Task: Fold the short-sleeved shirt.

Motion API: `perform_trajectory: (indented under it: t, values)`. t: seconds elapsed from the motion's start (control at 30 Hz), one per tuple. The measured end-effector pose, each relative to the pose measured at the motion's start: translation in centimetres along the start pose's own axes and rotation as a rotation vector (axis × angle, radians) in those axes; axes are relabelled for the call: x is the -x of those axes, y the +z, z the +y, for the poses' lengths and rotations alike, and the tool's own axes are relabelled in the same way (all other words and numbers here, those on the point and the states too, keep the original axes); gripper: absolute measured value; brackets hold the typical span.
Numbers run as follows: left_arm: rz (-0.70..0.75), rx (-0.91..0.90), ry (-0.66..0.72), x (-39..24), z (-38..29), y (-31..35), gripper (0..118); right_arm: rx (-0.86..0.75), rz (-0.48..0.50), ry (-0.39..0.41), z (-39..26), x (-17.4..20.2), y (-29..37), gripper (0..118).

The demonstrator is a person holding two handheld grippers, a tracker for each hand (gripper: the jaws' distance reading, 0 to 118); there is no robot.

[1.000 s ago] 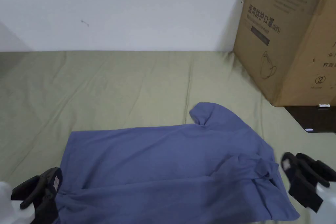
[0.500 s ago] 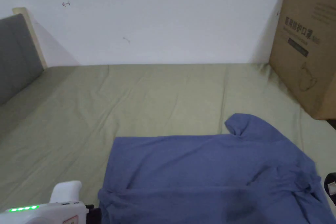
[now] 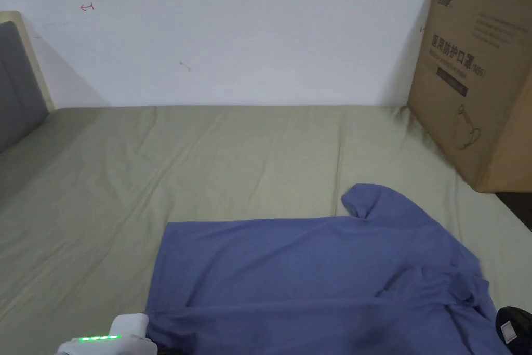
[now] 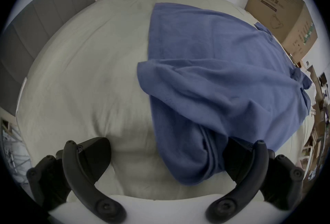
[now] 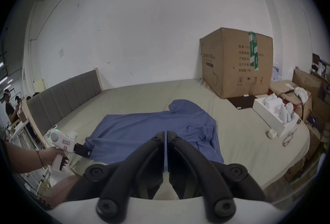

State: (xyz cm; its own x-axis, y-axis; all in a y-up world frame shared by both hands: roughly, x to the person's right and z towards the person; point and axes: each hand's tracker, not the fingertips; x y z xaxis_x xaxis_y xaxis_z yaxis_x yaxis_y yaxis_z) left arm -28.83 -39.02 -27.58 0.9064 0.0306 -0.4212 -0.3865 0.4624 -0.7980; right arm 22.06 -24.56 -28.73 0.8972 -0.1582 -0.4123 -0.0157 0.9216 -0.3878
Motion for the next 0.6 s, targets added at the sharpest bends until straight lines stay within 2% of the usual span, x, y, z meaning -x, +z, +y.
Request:
perform_trajectory:
  t: [0.03, 0.13, 0.17, 0.2, 0.23, 0.33, 0.4, 0.43, 0.47, 0.53, 0.6]
  values:
    - [0.014, -0.013, 0.002, -0.4, -0.5, 0.3, 80, 0.007, -0.014, -0.012, -0.2, -0.4, -0.3, 4]
    - [0.045, -0.14, -0.106, -2.3, -1.4, 3.5, 47, 0.04, -0.043, -0.078, -0.8, -2.2, -1.4, 4]
    - [-0.022, -0.139, -0.107, -2.6, -1.9, 3.7, 15, 0.058, -0.06, -0.099, -0.8, -3.0, -1.9, 4]
    - [-0.085, -0.132, -0.105, -3.3, -2.1, 4.1, 7, 0.077, -0.079, -0.121, -0.8, -3.9, -2.6, 4]
    - [-0.042, -0.135, -0.102, -3.5, -2.2, 4.7, 7, 0.105, -0.084, -0.135, -0.8, -5.0, -3.5, 4]
    - [-0.06, -0.173, -0.098, -3.3, -2.1, 6.3, 7, 0.259, -0.105, -0.176, -0.5, -8.2, -7.4, 4]
    - [-0.027, -0.225, -0.103, -3.0, -1.6, 7.2, 7, 0.361, -0.084, -0.248, -0.7, -10.3, -10.2, 5]
    - [-0.021, -0.233, -0.107, -2.4, -1.1, 7.0, 7, 0.43, -0.078, -0.285, -0.8, -11.3, -11.6, 14]
    - [-0.02, -0.233, -0.114, -2.1, -0.7, 7.1, 7, 0.479, -0.057, -0.335, -1.0, -12.0, -12.8, 40]
    - [-0.026, -0.221, -0.117, -1.8, -0.1, 7.4, 7, 0.588, -0.089, -0.36, -1.7, -12.8, -15.6, 118]
    - [-0.03, -0.222, -0.112, -1.5, 0.1, 7.4, 7, 0.631, -0.061, -0.339, -2.0, -13.4, -18.4, 117]
